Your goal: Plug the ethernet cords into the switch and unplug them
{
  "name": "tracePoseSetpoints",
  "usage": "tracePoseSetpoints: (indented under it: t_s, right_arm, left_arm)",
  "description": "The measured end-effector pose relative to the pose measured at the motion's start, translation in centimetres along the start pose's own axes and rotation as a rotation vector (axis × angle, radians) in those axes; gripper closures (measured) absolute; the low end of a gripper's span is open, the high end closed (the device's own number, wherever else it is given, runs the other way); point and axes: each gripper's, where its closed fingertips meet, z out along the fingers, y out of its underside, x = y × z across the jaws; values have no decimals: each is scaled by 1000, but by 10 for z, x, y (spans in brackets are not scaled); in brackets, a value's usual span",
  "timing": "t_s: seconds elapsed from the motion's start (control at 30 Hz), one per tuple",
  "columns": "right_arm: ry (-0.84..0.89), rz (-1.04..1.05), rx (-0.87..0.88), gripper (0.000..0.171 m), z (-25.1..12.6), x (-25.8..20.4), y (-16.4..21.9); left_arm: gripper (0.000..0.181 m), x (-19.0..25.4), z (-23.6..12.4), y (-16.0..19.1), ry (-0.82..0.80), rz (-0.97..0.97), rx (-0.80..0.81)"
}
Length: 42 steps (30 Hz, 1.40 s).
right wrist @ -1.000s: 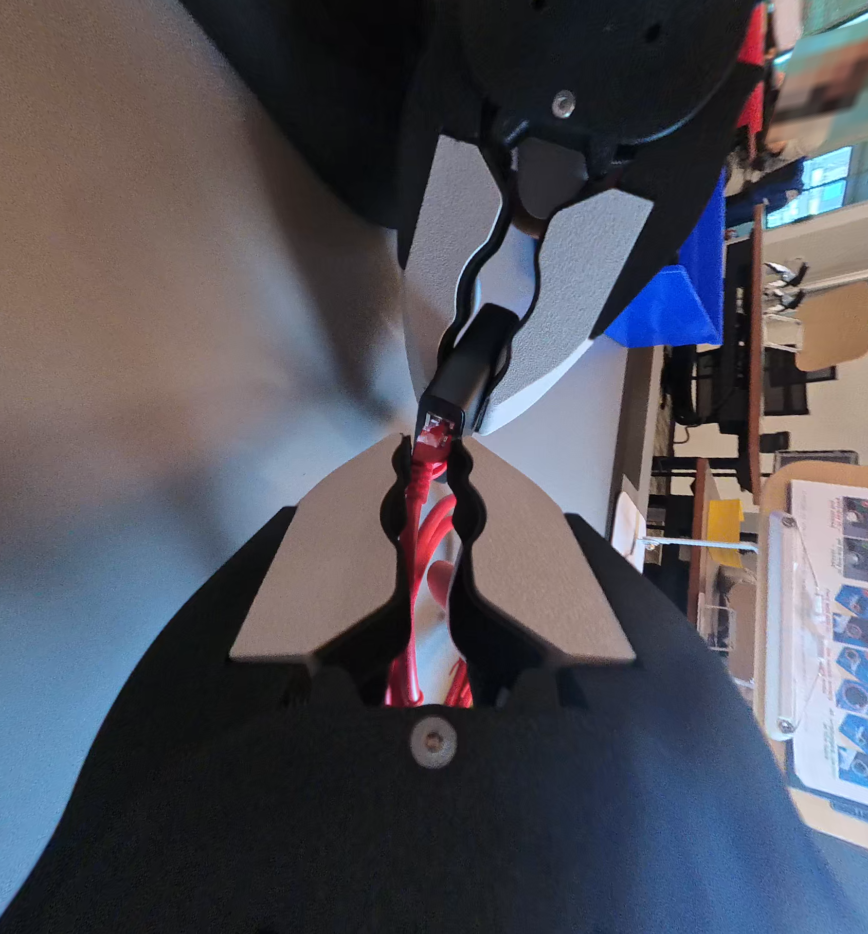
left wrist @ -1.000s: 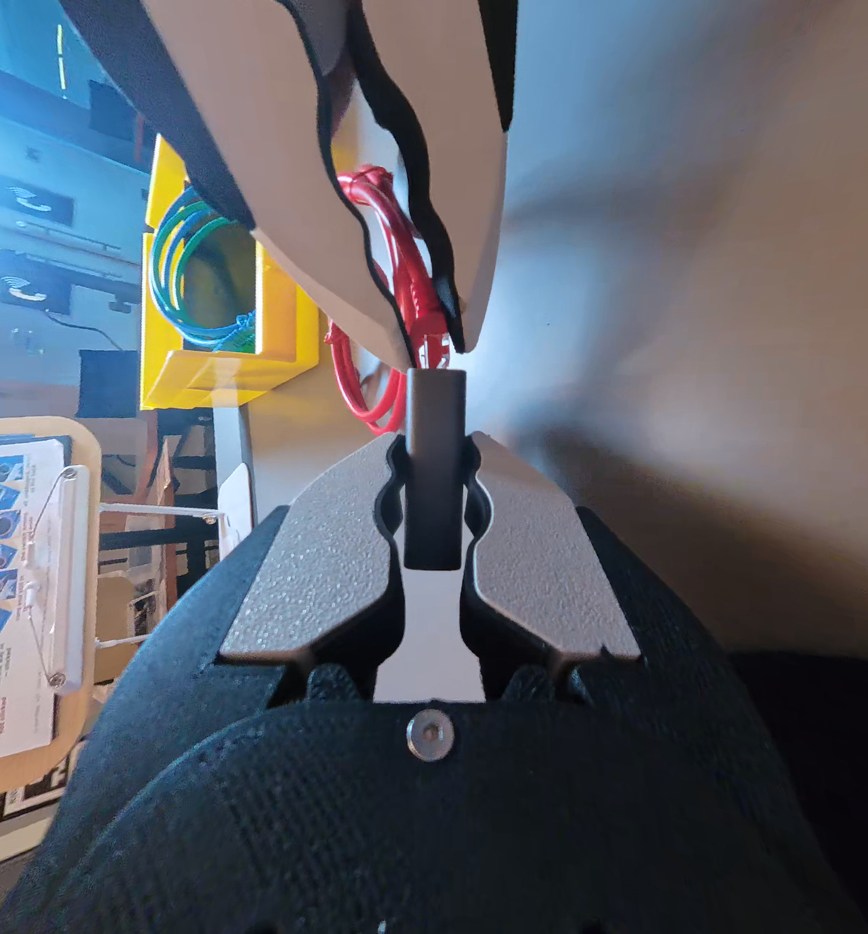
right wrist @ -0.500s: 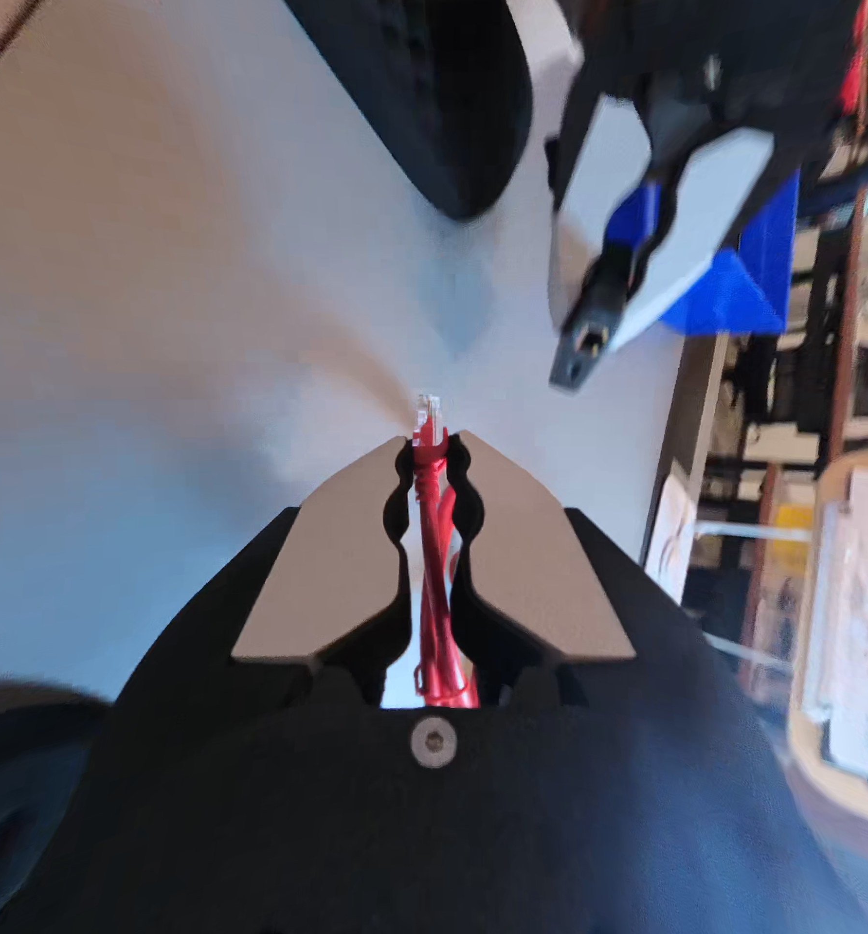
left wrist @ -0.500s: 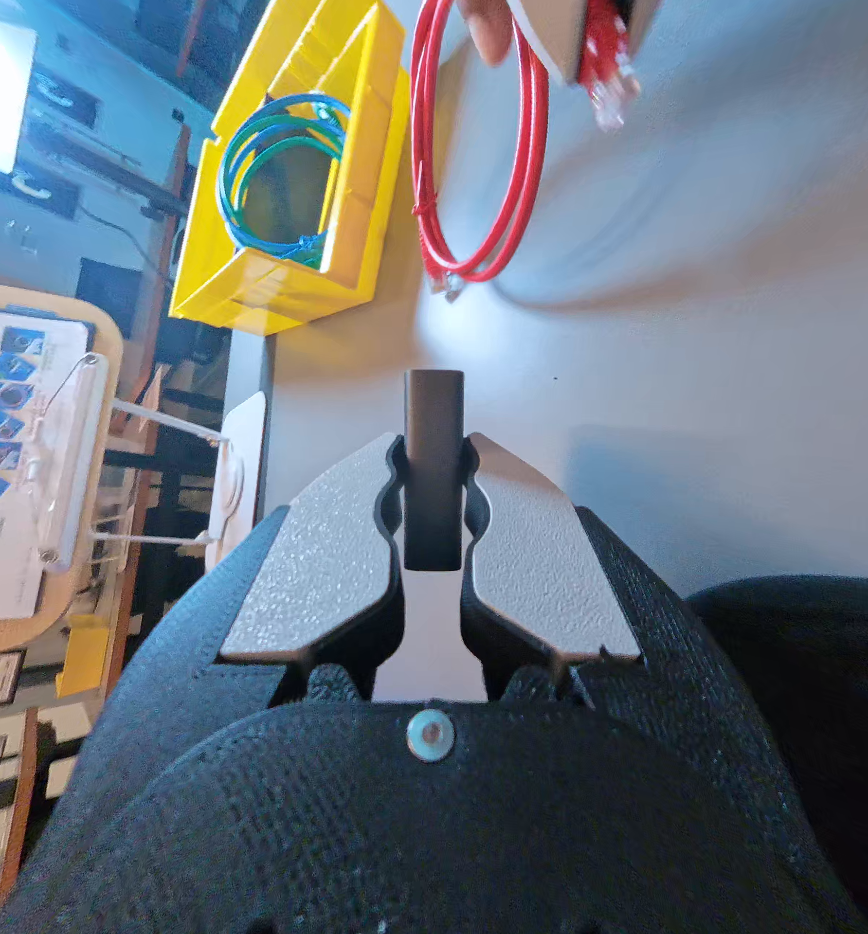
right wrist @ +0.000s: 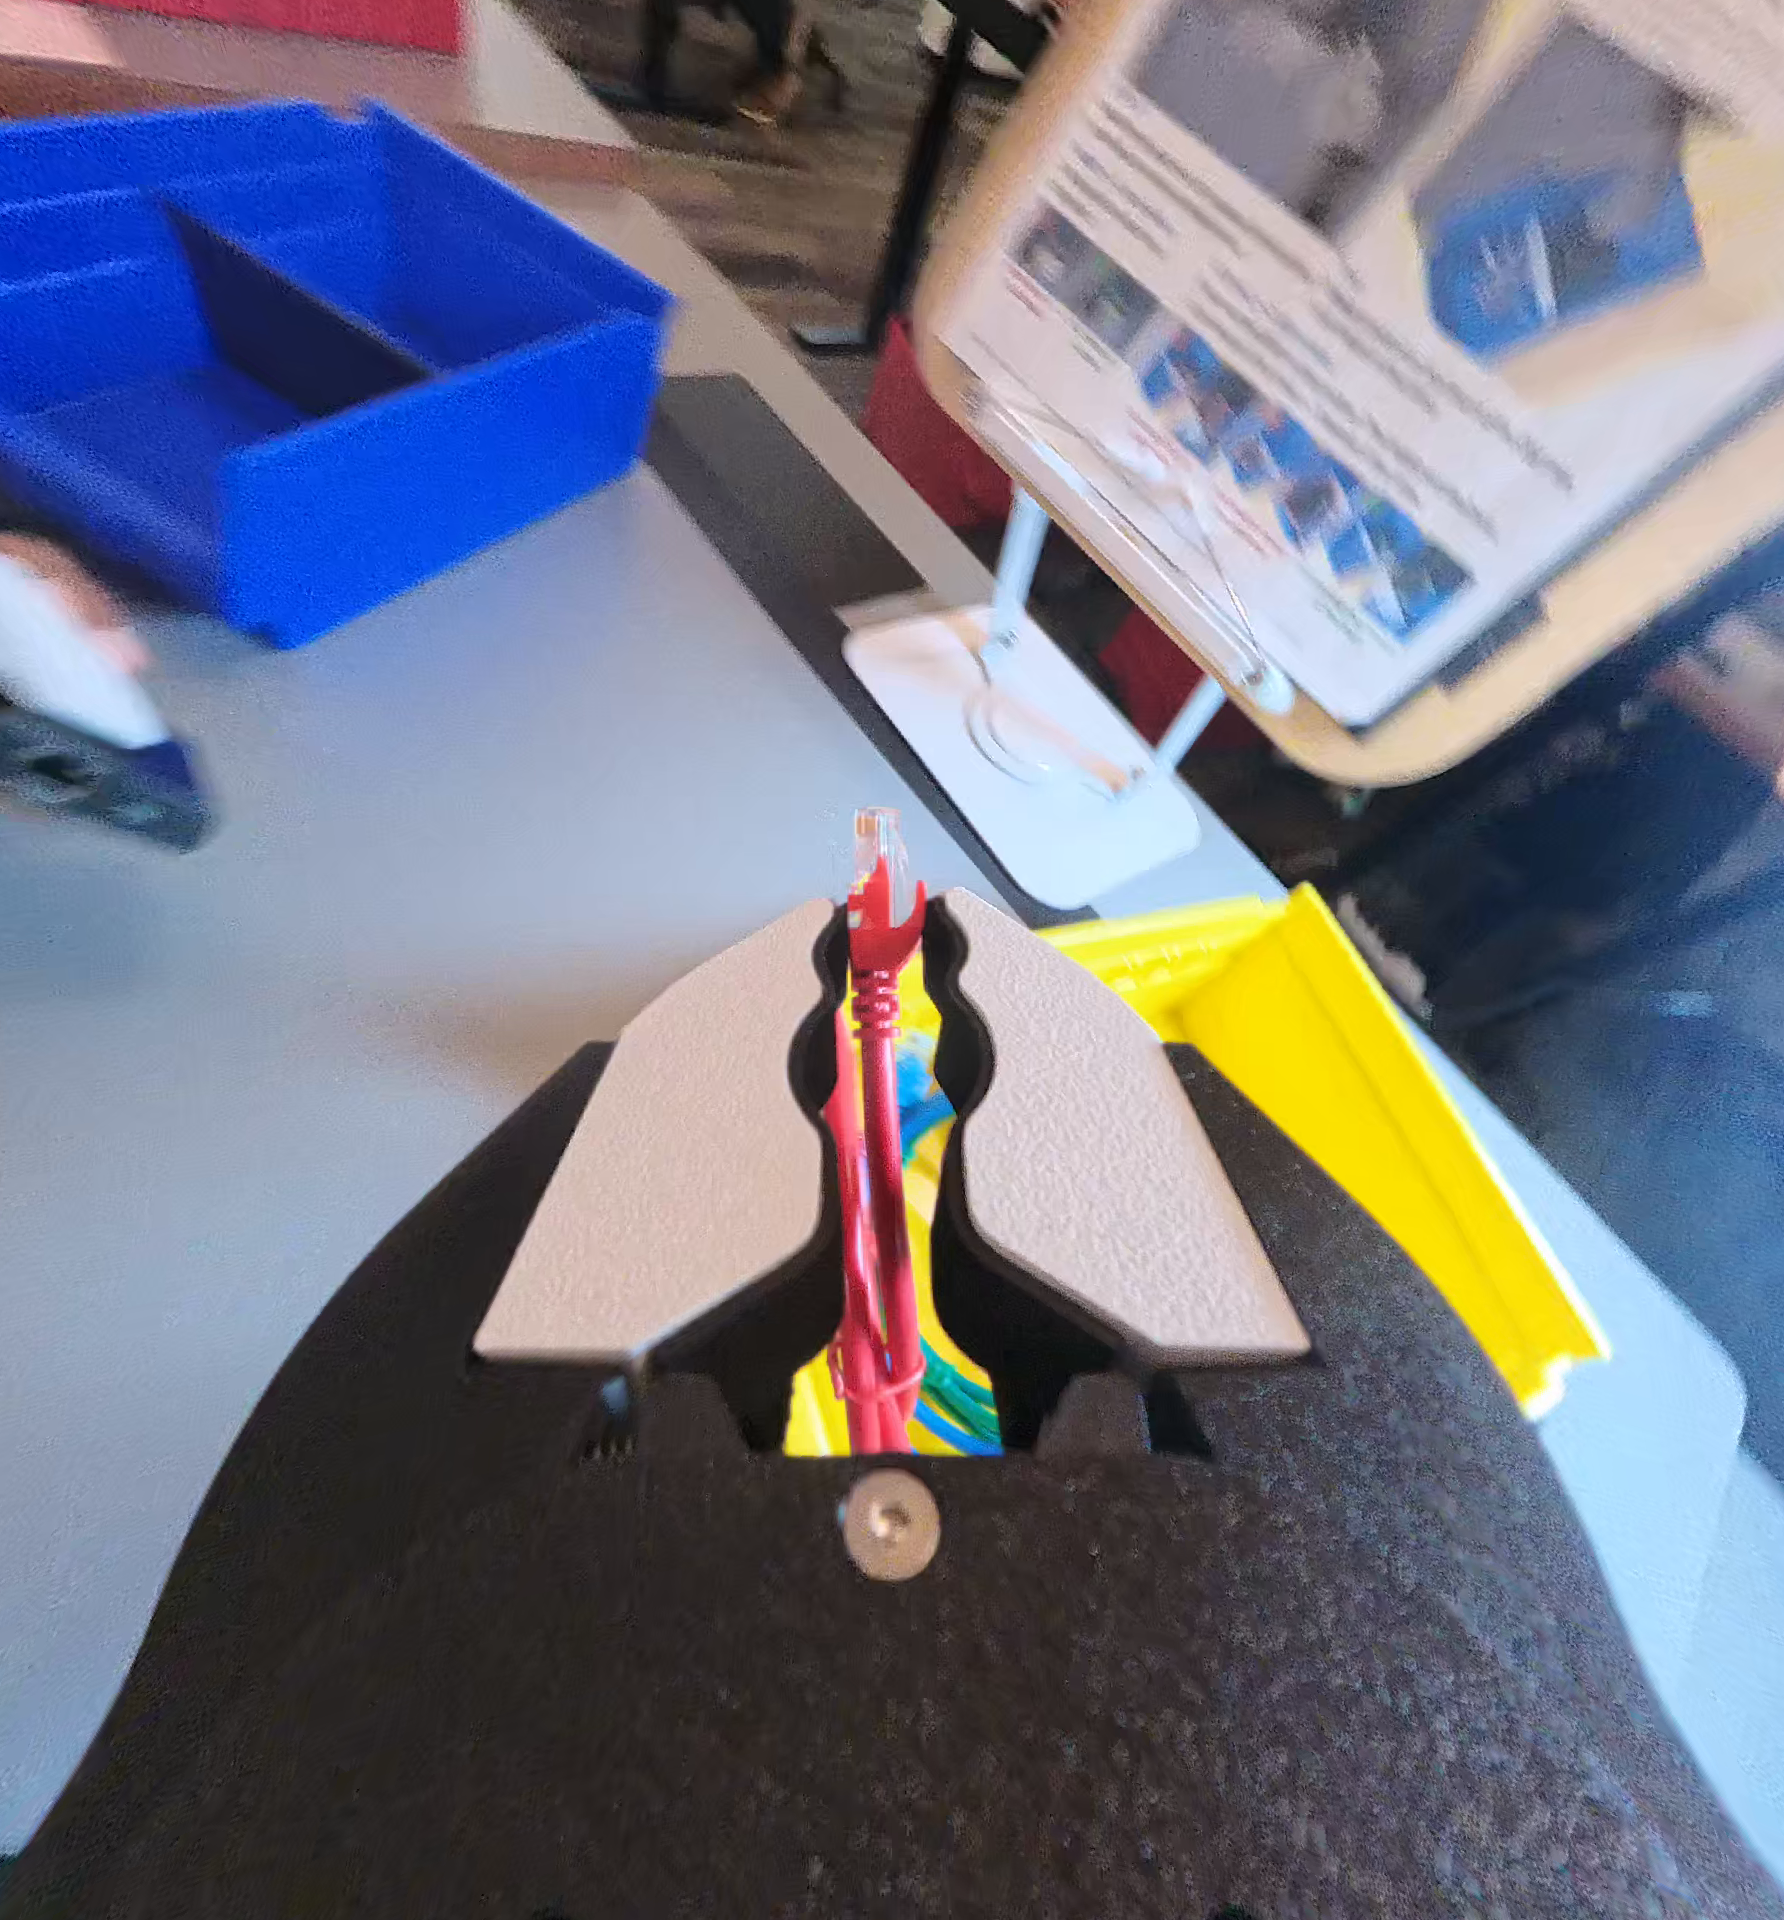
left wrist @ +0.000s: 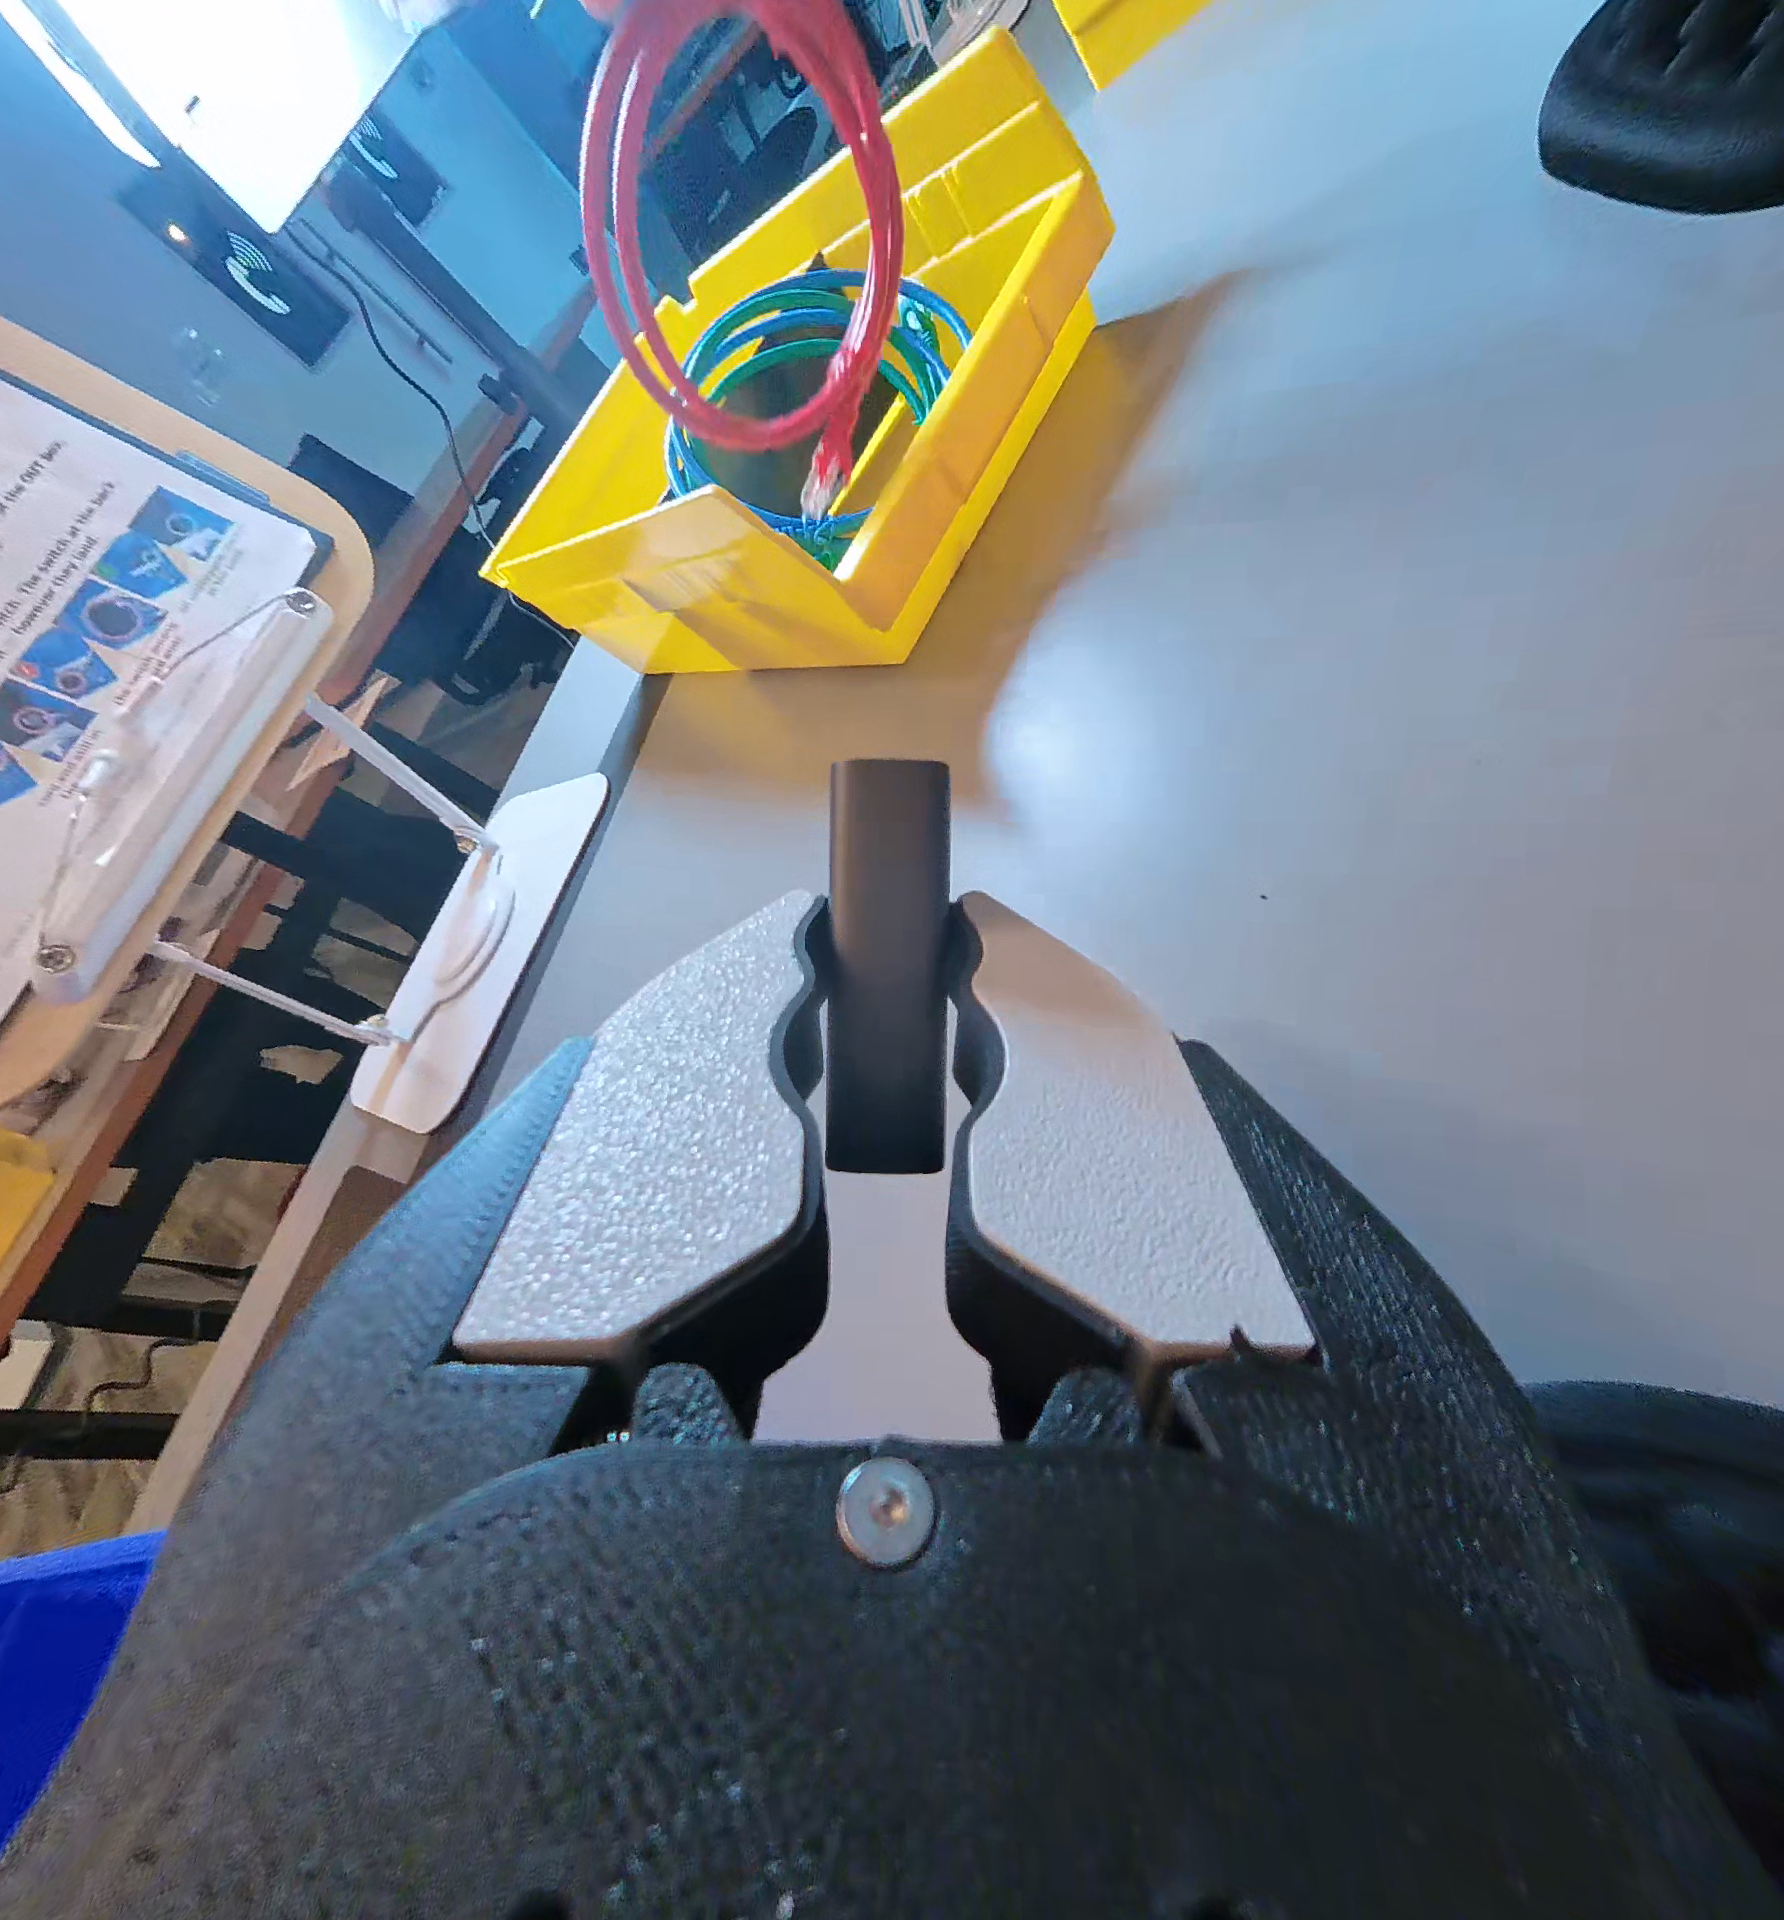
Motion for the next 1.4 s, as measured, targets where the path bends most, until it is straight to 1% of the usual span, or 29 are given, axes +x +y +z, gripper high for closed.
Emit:
tracePoseSetpoints:
  t_s: [0.07, 0.13, 0.17, 0.2, 0.23, 0.27, 0.33, 0.43, 0.47, 0.5, 0.57, 0.67, 0.73, 0.77, 0.83, 0.87, 0.9, 0.97, 1.1, 1.17, 1.27, 1.33, 1.4]
  right_arm:
    - [37, 151, -146, 157, 26, 36, 43]
    - [96, 284, -254, 153, 46, 67, 90]
    - [177, 273, -323, 149, 49, 85, 113]
    - [266, 213, -374, 140, 47, 101, 129]
    - [342, 144, -395, 131, 43, 113, 135]
    - [403, 82, -392, 125, 38, 119, 132]
    - [473, -40, -342, 121, 29, 117, 113]
    - [450, -204, -242, 121, 20, 79, 76]
    - [391, -263, -229, 121, 21, 55, 69]
    - [316, -312, -212, 121, 24, 25, 63]
    - [92, -394, -159, 121, 33, -50, 57]
    - [-194, -473, -47, 121, 41, -157, 52]
    - [-292, -506, 14, 121, 47, -203, 48]
    - [-309, -532, 36, 122, 52, -216, 46]
    - [-328, -575, 80, 126, 59, -232, 40]
    - [-344, -593, 102, 134, 62, -238, 38]
    - [-360, -617, 128, 150, 63, -242, 37]
    - [-381, -639, 168, 151, 63, -245, 37]
    - [-461, -505, 265, 151, 54, -237, 34]
    - [-515, -400, 332, 151, 44, -233, 31]
    - [-555, -324, 370, 151, 37, -230, 32]
    - [-544, -341, 303, 151, 42, -226, 41]
    - [-480, -396, 208, 150, 50, -217, 51]
  left_arm:
    - [160, 3, 2, 0, 15, -16, 0]
    - [160, 5, 3, 1, 22, -22, -1]
    - [160, 5, 3, 0, 25, -27, 3]
    - [160, 6, 3, 0, 31, -33, 9]
    - [161, 6, 3, 0, 35, -37, 15]
    - [161, 6, 2, -1, 34, -39, 19]
    - [161, 5, 3, -2, 36, -49, 34]
    - [161, 6, 3, -3, 41, -56, 43]
    - [161, 7, 3, -4, 39, -49, 46]
    - [161, 8, 3, -6, 37, -42, 52]
    - [161, 11, 4, -10, 43, -34, 60]
    - [161, 17, 7, -18, 58, -16, 73]
    - [161, 23, 7, -23, 77, -1, 84]
    - [160, 27, 8, -26, 90, 8, 88]
    - [161, 33, 9, -28, 105, 33, 88]
    - [161, 36, 9, -29, 108, 45, 84]
    - [161, 37, 10, -27, 104, 57, 71]
    - [161, 37, 9, -27, 116, 41, 89]
    - [157, 31, 6, -30, 113, -17, 143]
    - [158, 31, 3, -33, 127, -65, 185]
    - [158, 32, 3, -39, 139, -80, 201]
    - [160, 33, 5, -35, 133, -50, 159]
    - [160, 33, 7, -30, 125, -27, 116]
